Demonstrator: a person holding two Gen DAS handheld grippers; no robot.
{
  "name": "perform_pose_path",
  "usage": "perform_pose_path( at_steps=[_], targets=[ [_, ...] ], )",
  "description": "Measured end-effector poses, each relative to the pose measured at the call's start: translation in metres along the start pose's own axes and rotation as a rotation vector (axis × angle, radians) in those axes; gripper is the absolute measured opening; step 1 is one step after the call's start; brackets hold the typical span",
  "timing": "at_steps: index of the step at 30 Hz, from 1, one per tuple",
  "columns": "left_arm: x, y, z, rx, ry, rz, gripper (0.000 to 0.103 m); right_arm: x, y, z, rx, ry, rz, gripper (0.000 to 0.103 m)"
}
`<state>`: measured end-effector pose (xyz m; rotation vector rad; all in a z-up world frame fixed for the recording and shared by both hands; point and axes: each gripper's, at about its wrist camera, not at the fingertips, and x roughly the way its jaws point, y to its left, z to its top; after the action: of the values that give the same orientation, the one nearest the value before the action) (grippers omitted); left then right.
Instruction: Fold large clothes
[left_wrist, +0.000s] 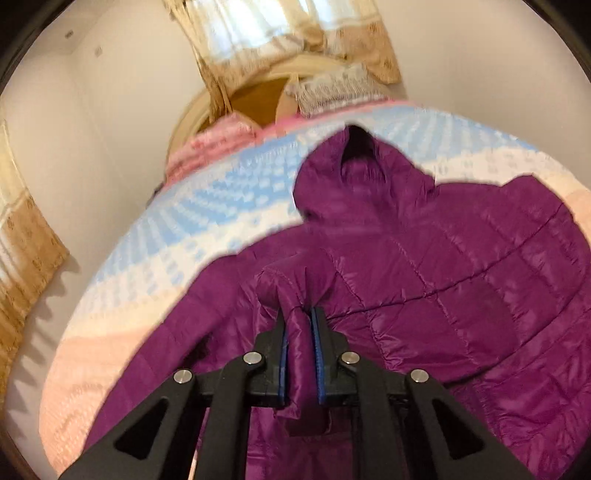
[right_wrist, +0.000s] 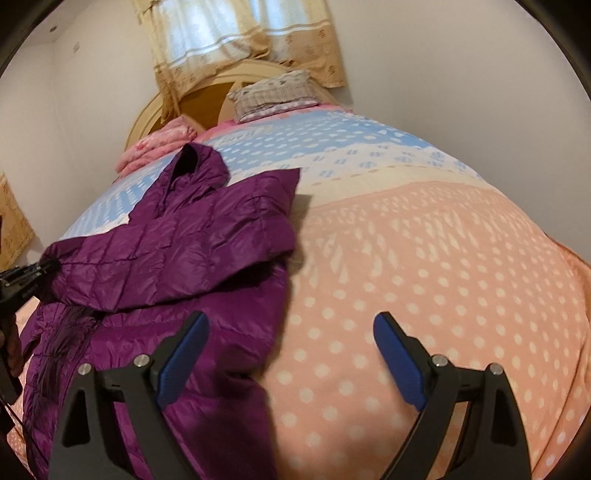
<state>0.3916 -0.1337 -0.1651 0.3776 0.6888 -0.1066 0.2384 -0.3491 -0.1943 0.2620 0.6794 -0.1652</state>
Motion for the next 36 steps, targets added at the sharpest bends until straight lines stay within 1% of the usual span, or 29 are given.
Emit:
perform_pose_path(
  at_steps=[1,2,3,4,5,6,8,9,11,13,15,17,19,22,24,26,27,29,31,32,33,34,36],
  targets=[
    [0.006,-0.003,-0.003,-0.001,0.020,-0.004,0.018,0.005,0.004,0.007,-0.016,0.016,0.008,0.070],
    [0.011,-0.005,-0.006,-0.002,0.031,0.008,0.027,0.009,0.007,0.014,-0.023,0.031,0.026,0.055],
    [0.014,-0.006,-0.010,-0.001,0.032,0.034,0.042,0.013,0.009,0.019,-0.024,0.040,0.043,0.043],
    [0.019,-0.008,-0.013,0.001,0.033,0.077,0.054,0.017,0.012,0.028,-0.035,0.041,0.046,0.040],
    [0.022,-0.009,-0.015,-0.005,0.037,0.102,0.074,0.019,0.015,0.033,-0.050,0.035,0.041,0.039],
    [0.026,-0.006,-0.018,-0.022,0.036,0.115,0.076,0.024,0.020,0.043,-0.075,0.024,0.034,0.039],
    [0.032,-0.004,-0.018,-0.045,0.043,0.097,0.077,0.034,0.026,0.053,-0.092,0.018,0.047,0.039],
    [0.036,-0.004,-0.018,-0.054,0.049,0.101,0.077,0.042,0.029,0.059,-0.094,0.019,0.057,0.039],
    [0.042,-0.001,-0.020,-0.085,0.063,0.098,0.078,0.064,0.034,0.065,-0.108,0.043,0.056,0.039],
    [0.048,-0.001,-0.024,-0.098,0.084,0.093,0.079,0.085,0.037,0.062,-0.120,0.085,0.054,0.039],
    [0.054,-0.001,-0.025,-0.109,0.100,0.084,0.081,0.107,0.036,0.054,-0.118,0.134,0.028,0.038],
    [0.057,0.001,-0.026,-0.124,0.110,0.072,0.084,0.115,0.030,0.046,-0.095,0.142,0.036,0.038],
    [0.061,0.001,-0.027,-0.134,0.119,0.063,0.085,0.115,0.025,0.044,-0.078,0.137,0.050,0.038],
    [0.063,0.002,-0.028,-0.147,0.121,0.065,0.088,0.117,0.024,0.043,-0.080,0.137,0.048,0.038],
    [0.064,0.001,-0.028,-0.150,0.121,0.070,0.090,0.117,0.027,0.044,-0.091,0.146,0.034,0.038],
    [0.064,0.002,-0.028,-0.152,0.123,0.069,0.090,0.113,0.034,0.048,-0.117,0.155,-0.003,0.038],
    [0.064,0.002,-0.028,-0.156,0.124,0.066,0.091,0.107,0.038,0.051,-0.127,0.155,-0.027,0.039],
    [0.064,0.005,-0.029,-0.166,0.125,0.055,0.091,0.085,0.046,0.057,-0.109,0.114,-0.003,0.040],
    [0.064,0.005,-0.029,-0.168,0.125,0.053,0.091,0.071,0.057,0.059,-0.107,0.086,0.027,0.049],
    [0.064,0.005,-0.029,-0.165,0.125,0.058,0.092,0.067,0.065,0.058,-0.116,0.084,0.050,0.056],
    [0.064,0.005,-0.029,-0.161,0.126,0.062,0.092,0.068,0.072,0.056,-0.128,0.091,0.073,0.058],
    [0.065,0.005,-0.029,-0.160,0.126,0.064,0.092,0.071,0.078,0.054,-0.142,0.102,0.082,0.058],
    [0.065,0.006,-0.029,-0.164,0.130,0.063,0.094,0.083,0.085,0.046,-0.160,0.123,0.074,0.058]
  ],
)
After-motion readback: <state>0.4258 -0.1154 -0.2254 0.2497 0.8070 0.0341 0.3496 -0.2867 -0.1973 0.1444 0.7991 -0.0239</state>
